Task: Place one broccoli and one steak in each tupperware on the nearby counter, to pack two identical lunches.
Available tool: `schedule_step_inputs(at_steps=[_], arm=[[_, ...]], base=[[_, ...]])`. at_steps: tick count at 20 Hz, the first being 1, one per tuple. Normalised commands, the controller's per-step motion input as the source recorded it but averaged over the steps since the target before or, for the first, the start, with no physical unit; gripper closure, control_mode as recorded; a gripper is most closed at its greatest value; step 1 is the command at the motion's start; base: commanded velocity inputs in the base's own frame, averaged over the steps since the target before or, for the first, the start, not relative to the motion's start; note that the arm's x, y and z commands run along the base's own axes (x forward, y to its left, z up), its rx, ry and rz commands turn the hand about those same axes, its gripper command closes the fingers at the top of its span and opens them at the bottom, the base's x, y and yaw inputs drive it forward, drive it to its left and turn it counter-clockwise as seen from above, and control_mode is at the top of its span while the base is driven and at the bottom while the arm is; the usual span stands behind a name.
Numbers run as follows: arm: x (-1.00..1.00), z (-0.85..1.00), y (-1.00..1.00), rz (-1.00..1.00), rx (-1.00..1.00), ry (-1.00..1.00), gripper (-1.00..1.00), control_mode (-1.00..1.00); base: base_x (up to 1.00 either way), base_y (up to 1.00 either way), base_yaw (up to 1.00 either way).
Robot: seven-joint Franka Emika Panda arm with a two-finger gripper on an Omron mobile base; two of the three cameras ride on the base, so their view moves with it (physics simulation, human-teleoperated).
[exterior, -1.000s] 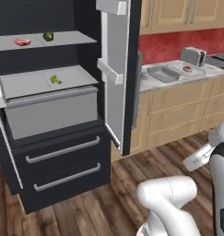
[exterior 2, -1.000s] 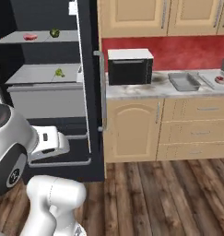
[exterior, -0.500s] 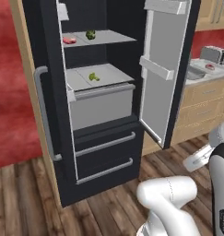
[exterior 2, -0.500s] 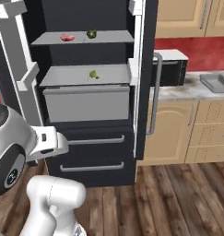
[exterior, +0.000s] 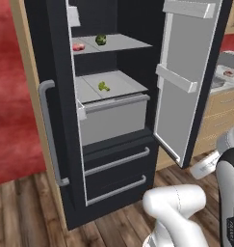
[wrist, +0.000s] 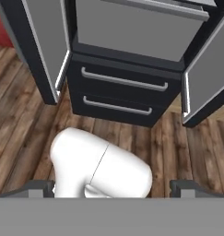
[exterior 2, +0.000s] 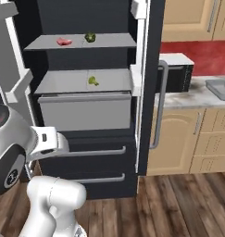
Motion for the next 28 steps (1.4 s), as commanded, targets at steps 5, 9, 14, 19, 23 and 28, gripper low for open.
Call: schedule_step_inputs(at_steps=[5,9,14,19,23,28], arm=[[0.0,0.0,0.0,0.0,0.0,0.0,-1.0,1.0],[0.0,0.0,0.0,0.0,0.0,0.0,-1.0,1.0],[0.0,0.0,0.0,0.0,0.0,0.0,-1.0,1.0],[0.0,0.0,0.0,0.0,0.0,0.0,-1.0,1.0],[0.0,0.0,0.0,0.0,0.0,0.0,-1.0,1.0],[0.0,0.0,0.0,0.0,0.0,0.0,-1.0,1.0]], base=[[0.2,-0.03,0.13],[0.2,-0.03,0.23],[0.38,-0.15,0.26],[0.46,-0.25,0.21],[0.24,-0.45,0.16],[0.17,-0.47,0.1]])
